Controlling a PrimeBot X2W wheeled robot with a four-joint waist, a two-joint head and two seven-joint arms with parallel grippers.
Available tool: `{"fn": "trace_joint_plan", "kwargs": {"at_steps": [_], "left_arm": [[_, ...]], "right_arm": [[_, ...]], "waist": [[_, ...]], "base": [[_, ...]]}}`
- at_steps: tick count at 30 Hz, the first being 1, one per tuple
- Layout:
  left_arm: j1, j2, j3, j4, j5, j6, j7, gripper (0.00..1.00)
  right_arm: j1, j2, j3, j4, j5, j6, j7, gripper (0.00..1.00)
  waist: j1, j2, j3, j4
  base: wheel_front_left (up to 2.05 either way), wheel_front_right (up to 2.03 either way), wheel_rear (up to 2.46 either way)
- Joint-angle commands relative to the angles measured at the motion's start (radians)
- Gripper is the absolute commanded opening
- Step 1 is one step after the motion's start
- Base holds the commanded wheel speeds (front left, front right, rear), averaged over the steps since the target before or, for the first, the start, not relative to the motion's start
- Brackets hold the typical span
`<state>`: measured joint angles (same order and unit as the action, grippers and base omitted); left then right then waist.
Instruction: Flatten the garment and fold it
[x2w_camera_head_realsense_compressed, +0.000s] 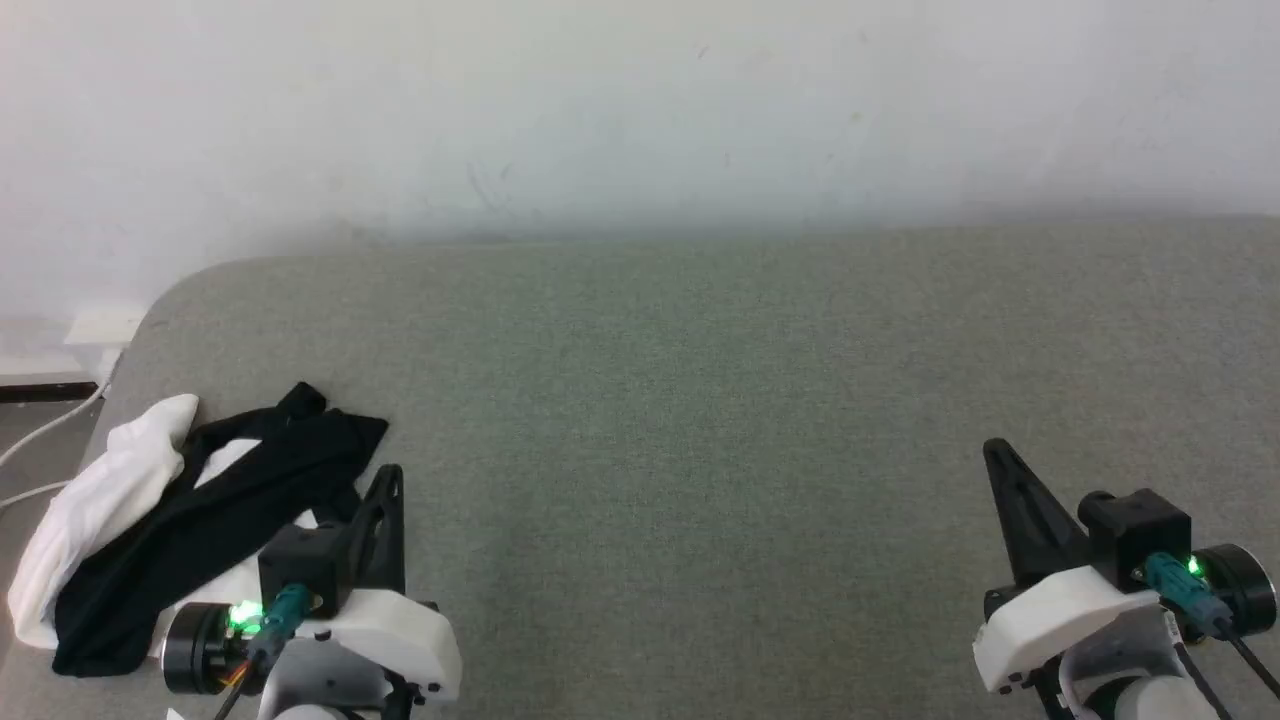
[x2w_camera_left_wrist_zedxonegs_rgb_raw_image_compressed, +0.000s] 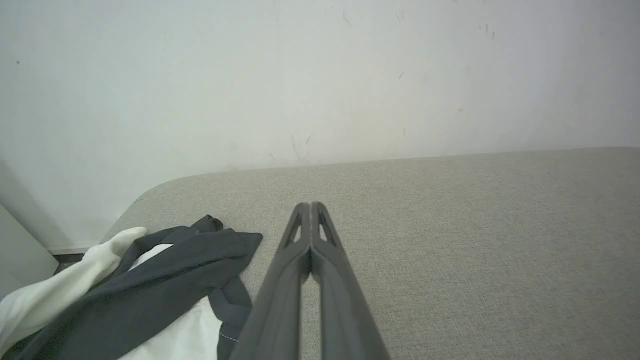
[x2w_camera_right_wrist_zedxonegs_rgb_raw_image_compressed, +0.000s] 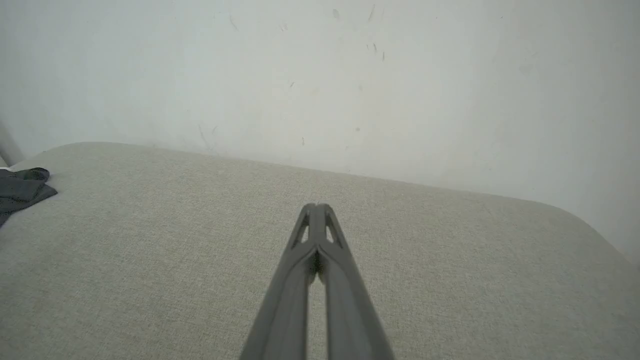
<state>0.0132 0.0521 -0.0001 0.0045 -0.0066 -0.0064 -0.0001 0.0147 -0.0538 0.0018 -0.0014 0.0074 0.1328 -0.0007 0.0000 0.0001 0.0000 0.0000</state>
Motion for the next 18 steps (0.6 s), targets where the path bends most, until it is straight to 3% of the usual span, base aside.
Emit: {"fn": "trace_joint_plan", "kwargs": {"at_steps": [1,9,10,18], "left_arm": [[-0.013,-0.002,0.000,-0.005,0.007,0.006,0.000,0.00],[-0.013,-0.002,0.000,-0.005,0.007,0.006,0.000,0.00],[0.000,0.000,0.000,0.000,0.000,0.000,0.000,1.00],[-0.003,0.000,-0.008,0.007,-0.011,-0.001,-0.013,1.00]], "right_arm": [[-0.015,0.004,-0.002,0.001,-0.007,-0.002,0.001,0.00],[-0.015,0.004,-0.002,0.001,-0.007,-0.002,0.001,0.00],[0.000,0.000,0.000,0.000,0.001,0.000,0.000,1.00],[0.005,0.000,-0.004,0.002,0.010,0.000,-0.012,1.00]], "waist": [[0.0000,-0.0001,0.000,0.000],[0.0000,-0.0001,0.000,0.000],[0.0000,-0.0001,0.000,0.000],[0.0000,-0.0001,0.000,-0.001]], "base": [[0.00,0.00,0.00],[0.00,0.00,0.00],[0.00,0.00,0.00],[0.00,0.00,0.00]]}}
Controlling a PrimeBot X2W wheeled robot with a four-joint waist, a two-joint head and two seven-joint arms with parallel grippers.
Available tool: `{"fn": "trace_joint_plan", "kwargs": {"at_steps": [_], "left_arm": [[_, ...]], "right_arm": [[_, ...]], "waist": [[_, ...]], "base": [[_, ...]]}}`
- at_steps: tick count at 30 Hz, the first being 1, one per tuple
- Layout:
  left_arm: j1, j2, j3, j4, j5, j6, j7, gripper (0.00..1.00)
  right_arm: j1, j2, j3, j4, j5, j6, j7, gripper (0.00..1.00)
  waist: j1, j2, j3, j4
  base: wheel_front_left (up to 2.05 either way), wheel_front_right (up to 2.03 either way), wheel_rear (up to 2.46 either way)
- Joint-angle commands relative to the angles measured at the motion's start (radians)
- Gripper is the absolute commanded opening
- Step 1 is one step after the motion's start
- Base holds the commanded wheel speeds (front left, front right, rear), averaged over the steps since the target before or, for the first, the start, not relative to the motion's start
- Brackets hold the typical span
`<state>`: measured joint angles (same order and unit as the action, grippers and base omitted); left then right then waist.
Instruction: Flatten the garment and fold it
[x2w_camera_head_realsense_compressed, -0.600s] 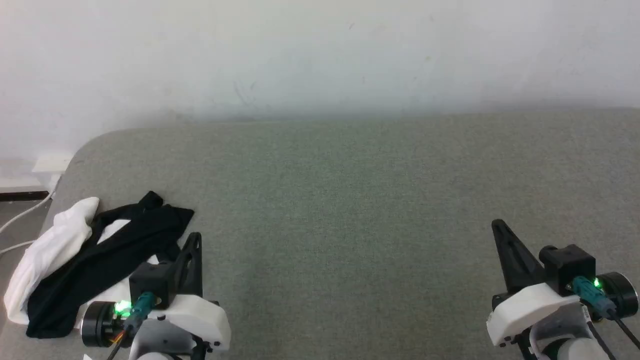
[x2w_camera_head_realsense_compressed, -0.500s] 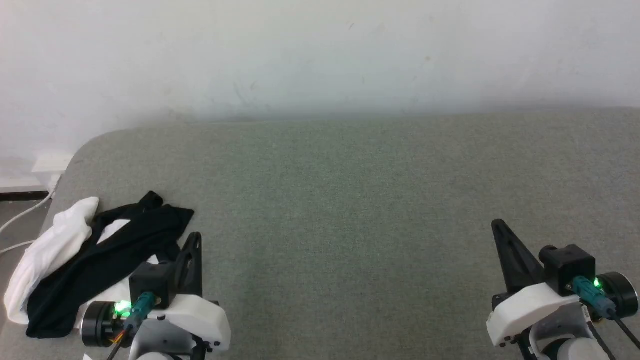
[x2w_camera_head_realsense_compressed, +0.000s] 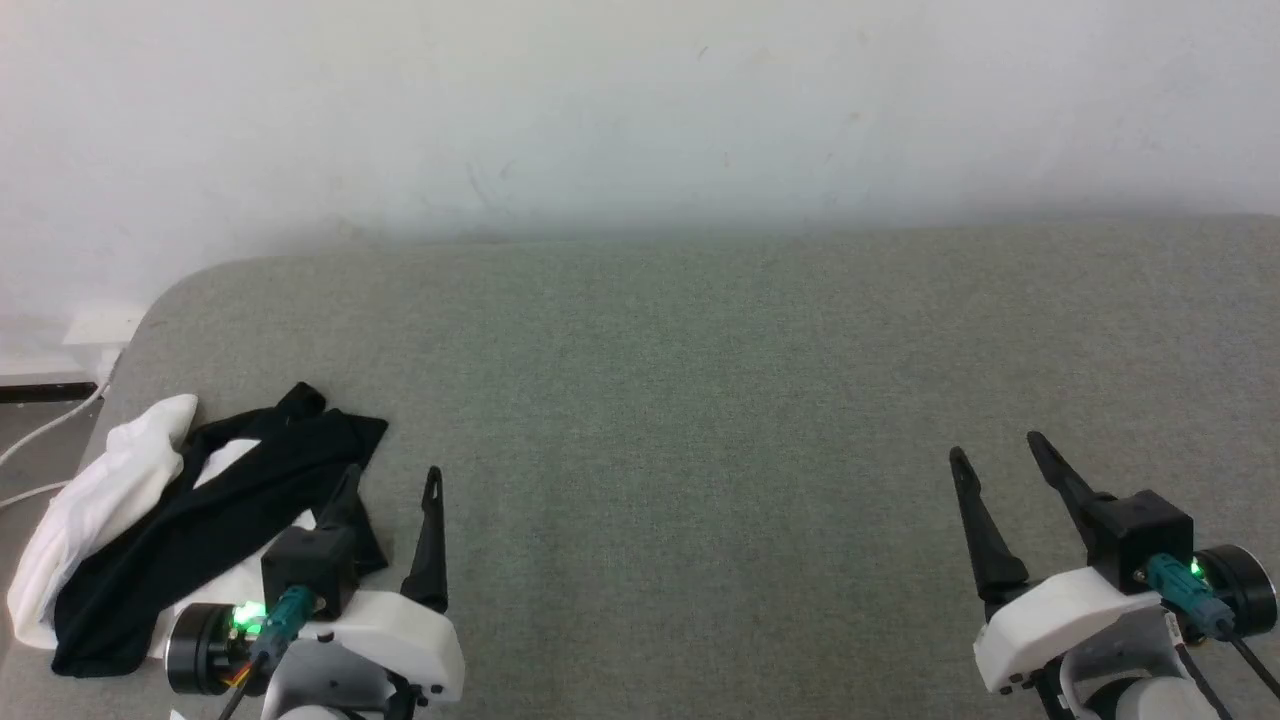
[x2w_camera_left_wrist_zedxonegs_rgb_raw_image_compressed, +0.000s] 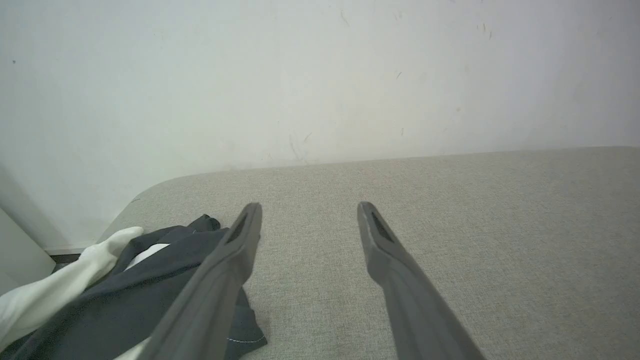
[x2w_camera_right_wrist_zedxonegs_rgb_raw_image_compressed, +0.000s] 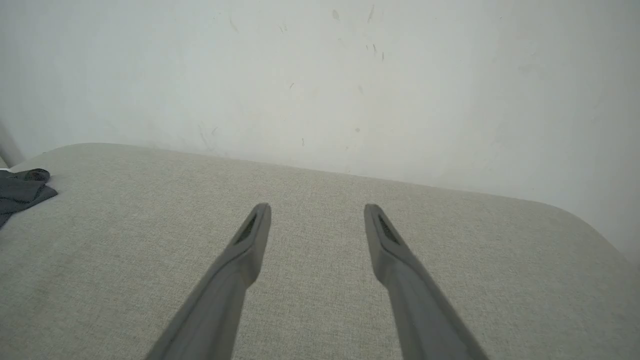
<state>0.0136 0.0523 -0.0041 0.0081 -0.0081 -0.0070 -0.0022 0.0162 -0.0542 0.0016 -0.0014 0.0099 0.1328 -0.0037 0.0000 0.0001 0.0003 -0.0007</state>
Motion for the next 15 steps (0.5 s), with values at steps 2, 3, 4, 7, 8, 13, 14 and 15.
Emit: {"fn": "trace_joint_plan", "kwargs": {"at_steps": [2,3,4,7,8,13,14,15], "left_arm": [[-0.004,0.000,-0.006,0.005,-0.014,-0.001,-0.015,1.00],[-0.005,0.000,-0.007,0.006,-0.016,-0.002,-0.017,1.00],[-0.005,0.000,-0.008,0.007,-0.018,-0.002,-0.019,1.00],[-0.007,0.000,-0.010,0.008,-0.025,-0.002,-0.025,1.00],[-0.008,0.000,-0.010,0.008,-0.028,-0.002,-0.028,1.00],[-0.010,0.000,-0.010,0.008,-0.039,-0.001,-0.036,1.00],[-0.010,0.000,-0.010,0.007,-0.041,-0.001,-0.038,1.00],[-0.011,0.000,-0.010,0.007,-0.044,-0.001,-0.040,1.00]], "right_arm": [[0.004,0.000,-0.005,0.002,0.011,0.000,-0.014,1.00],[0.005,0.000,-0.006,0.002,0.013,0.000,-0.016,1.00],[0.005,0.000,-0.006,0.002,0.015,0.000,-0.018,1.00],[0.007,0.000,-0.008,0.001,0.020,0.000,-0.024,1.00],[0.008,0.000,-0.009,0.000,0.021,0.000,-0.026,1.00],[0.012,0.001,-0.012,-0.004,0.027,0.000,-0.035,1.00],[0.013,0.001,-0.012,-0.005,0.027,0.000,-0.037,1.00],[0.014,0.001,-0.013,-0.006,0.028,0.000,-0.039,1.00]], "waist": [[0.0000,-0.0001,0.000,0.000],[0.0000,-0.0001,0.000,0.000],[0.0000,-0.0001,0.000,0.000],[0.0000,-0.0001,-0.001,0.002],[0.0000,-0.0001,-0.001,0.002],[0.0000,-0.0001,-0.001,0.009],[0.0000,-0.0001,-0.002,0.011],[0.0000,-0.0001,-0.002,0.014]], "base": [[0.00,0.00,0.00],[0.00,0.00,0.00],[0.00,0.00,0.00],[0.00,0.00,0.00],[0.00,0.00,0.00],[0.00,0.00,0.00],[0.00,0.00,0.00],[0.00,0.00,0.00]]}}
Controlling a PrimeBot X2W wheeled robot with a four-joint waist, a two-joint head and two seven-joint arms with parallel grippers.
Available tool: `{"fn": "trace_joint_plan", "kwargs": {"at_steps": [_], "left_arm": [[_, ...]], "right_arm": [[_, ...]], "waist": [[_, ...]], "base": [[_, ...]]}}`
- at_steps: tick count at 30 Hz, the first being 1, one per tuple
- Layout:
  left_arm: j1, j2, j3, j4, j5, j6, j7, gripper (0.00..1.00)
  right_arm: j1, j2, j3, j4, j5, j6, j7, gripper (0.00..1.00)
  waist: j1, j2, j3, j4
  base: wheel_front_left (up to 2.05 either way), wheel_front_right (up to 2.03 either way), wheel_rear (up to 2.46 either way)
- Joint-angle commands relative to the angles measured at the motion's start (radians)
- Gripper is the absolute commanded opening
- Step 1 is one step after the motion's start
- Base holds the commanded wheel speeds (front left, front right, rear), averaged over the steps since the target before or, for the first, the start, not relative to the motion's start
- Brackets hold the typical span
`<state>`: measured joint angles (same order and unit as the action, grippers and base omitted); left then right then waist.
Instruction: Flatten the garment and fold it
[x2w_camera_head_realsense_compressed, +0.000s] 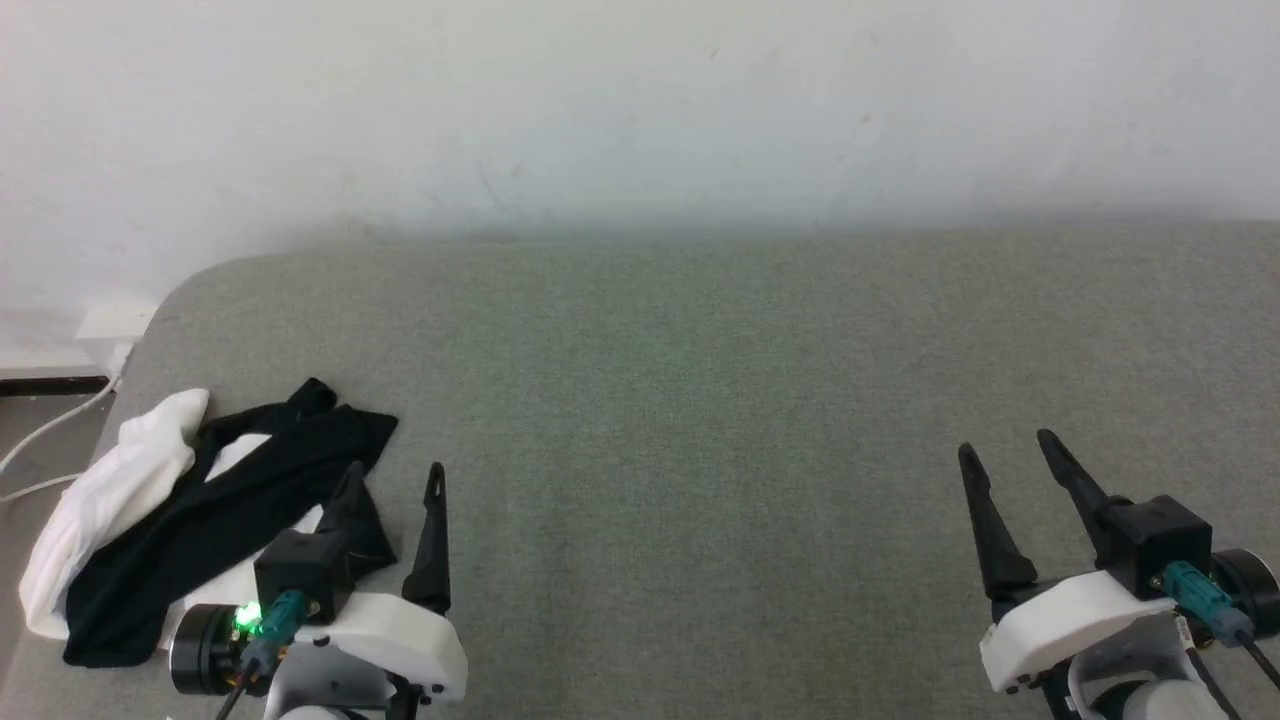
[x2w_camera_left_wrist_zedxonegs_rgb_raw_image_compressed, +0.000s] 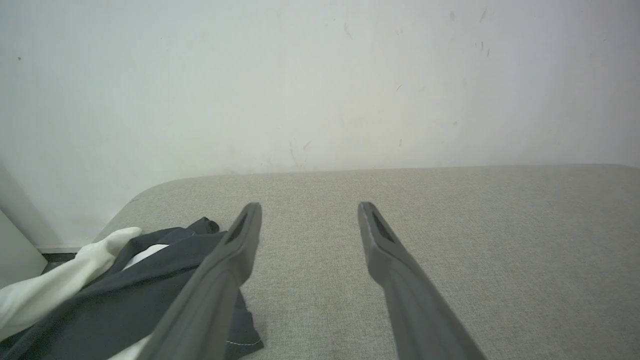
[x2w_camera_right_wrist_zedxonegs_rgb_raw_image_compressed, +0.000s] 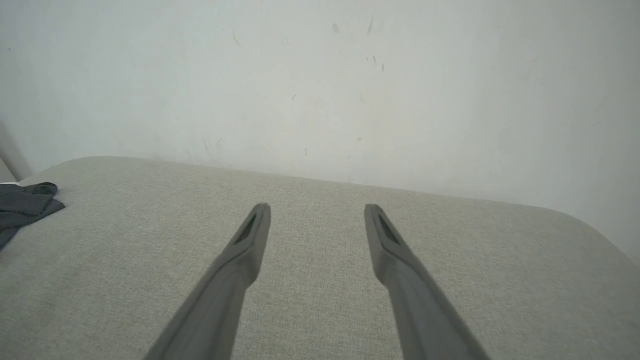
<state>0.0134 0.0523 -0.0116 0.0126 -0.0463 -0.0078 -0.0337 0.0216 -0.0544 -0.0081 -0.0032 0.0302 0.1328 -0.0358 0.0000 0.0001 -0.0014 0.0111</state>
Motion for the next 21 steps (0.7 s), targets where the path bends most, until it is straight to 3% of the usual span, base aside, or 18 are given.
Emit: {"fn": "trace_joint_plan", "kwargs": {"at_steps": [1,21], "left_arm": [[-0.011,0.000,-0.002,0.003,-0.010,0.000,-0.011,1.00],[-0.004,-0.001,0.035,0.018,-0.061,-0.003,-0.052,1.00]], "right_arm": [[0.009,0.001,-0.004,-0.005,0.010,0.000,-0.009,1.00],[0.031,0.001,0.010,-0.038,0.017,-0.001,-0.032,1.00]], "waist": [[0.0000,-0.0001,0.000,0.005],[0.0000,-0.0001,-0.013,0.134]], "base": [[0.00,0.00,0.00],[0.00,0.00,0.00]]}}
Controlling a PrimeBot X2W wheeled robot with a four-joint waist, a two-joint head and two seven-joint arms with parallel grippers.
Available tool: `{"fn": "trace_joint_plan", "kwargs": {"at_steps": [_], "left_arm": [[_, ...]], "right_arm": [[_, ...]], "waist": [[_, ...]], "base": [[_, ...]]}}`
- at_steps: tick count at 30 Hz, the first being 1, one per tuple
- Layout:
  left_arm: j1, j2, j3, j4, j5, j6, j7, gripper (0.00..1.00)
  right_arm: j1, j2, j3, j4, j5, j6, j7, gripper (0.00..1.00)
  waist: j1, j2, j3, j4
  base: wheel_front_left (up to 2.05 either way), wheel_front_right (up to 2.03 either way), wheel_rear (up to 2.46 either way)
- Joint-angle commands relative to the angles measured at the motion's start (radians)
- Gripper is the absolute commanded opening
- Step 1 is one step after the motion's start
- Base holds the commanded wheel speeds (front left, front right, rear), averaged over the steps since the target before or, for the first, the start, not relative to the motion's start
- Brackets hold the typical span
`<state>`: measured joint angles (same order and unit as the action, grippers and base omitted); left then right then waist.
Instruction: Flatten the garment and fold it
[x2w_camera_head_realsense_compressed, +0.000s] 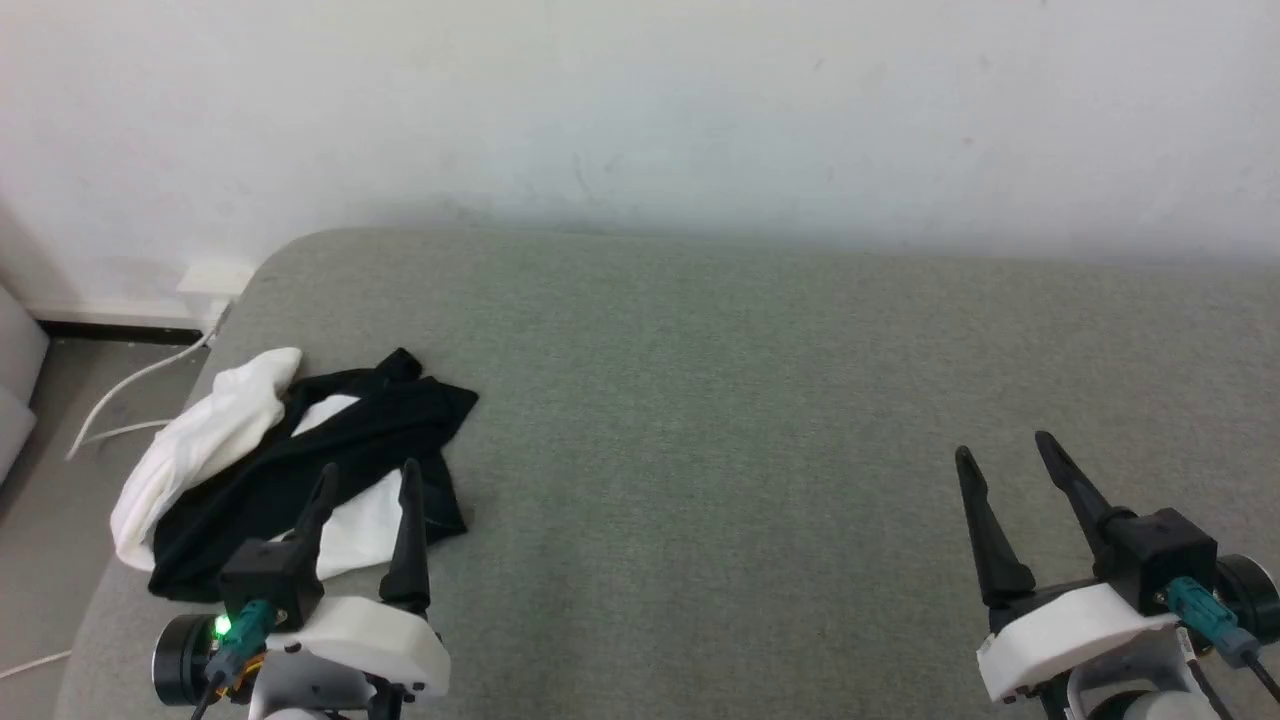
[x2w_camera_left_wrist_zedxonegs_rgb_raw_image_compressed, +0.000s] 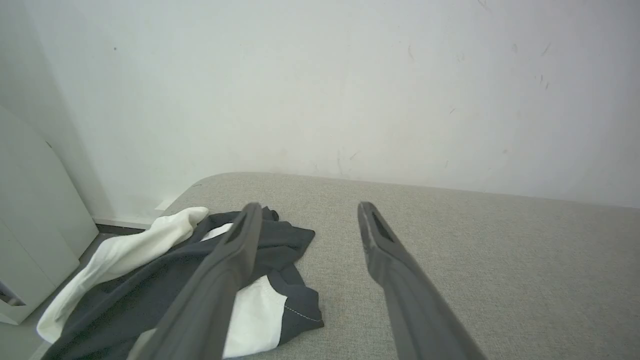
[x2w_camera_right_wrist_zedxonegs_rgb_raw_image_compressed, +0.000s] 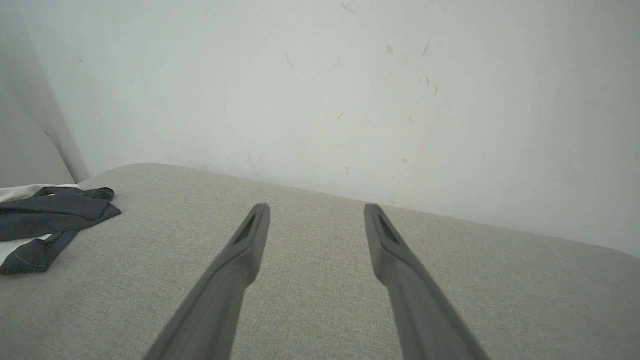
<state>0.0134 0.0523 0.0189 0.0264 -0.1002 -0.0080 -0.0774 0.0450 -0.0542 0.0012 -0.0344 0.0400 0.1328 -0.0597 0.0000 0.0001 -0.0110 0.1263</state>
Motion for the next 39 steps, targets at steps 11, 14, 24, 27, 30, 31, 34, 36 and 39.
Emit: {"fn": "trace_joint_plan", "kwargs": {"at_steps": [11,14,24,27,30,31,34,36,39], "left_arm": [[0.006,-0.001,0.019,0.027,-0.028,-0.006,-0.032,1.00],[0.007,-0.001,0.022,0.031,-0.035,-0.007,-0.038,1.00],[0.005,-0.001,0.032,0.050,-0.064,-0.008,-0.059,1.00],[0.004,-0.001,0.037,0.055,-0.074,-0.009,-0.065,1.00],[-0.005,-0.001,0.042,0.059,-0.079,-0.013,-0.071,1.00],[-0.010,-0.001,0.043,0.060,-0.081,-0.015,-0.074,1.00],[-0.046,-0.001,0.048,0.061,-0.085,-0.024,-0.080,1.00],[-0.083,-0.001,0.056,0.064,-0.084,-0.032,-0.084,1.00],[-0.160,0.006,0.074,0.074,-0.082,-0.043,-0.090,1.00]], "right_arm": [[0.014,0.002,0.016,-0.016,0.006,-0.001,-0.020,1.00],[0.015,0.002,0.019,-0.019,0.008,-0.001,-0.023,1.00],[0.015,0.002,0.026,-0.027,0.011,-0.001,-0.035,1.00],[0.015,0.002,0.028,-0.030,0.011,-0.001,-0.038,1.00],[0.015,0.002,0.029,-0.034,0.010,-0.001,-0.039,1.00],[0.014,0.002,0.028,-0.036,0.009,-0.001,-0.040,1.00],[0.009,0.002,0.029,-0.046,0.005,-0.001,-0.037,1.00],[0.002,0.002,0.033,-0.052,0.000,-0.001,-0.032,1.00],[-0.012,0.003,0.040,-0.063,-0.006,-0.001,-0.023,1.00]], "waist": [[0.0000,-0.0001,-0.008,0.104],[0.0000,-0.0001,-0.007,0.125],[0.0000,-0.0001,0.001,0.183],[0.0000,-0.0001,0.004,0.195],[0.0000,-0.0001,0.011,0.204],[0.0000,-0.0001,0.014,0.208],[0.0000,-0.0001,0.033,0.214],[0.0000,-0.0001,0.049,0.212],[0.0000,-0.0001,0.080,0.201]], "base": [[0.00,0.00,0.00],[0.00,0.00,0.00],[0.00,0.00,0.00],[0.00,0.00,0.00],[0.00,0.00,0.00],[0.00,0.00,0.00],[0.00,0.00,0.00],[0.00,0.00,0.00],[0.00,0.00,0.00]]}}
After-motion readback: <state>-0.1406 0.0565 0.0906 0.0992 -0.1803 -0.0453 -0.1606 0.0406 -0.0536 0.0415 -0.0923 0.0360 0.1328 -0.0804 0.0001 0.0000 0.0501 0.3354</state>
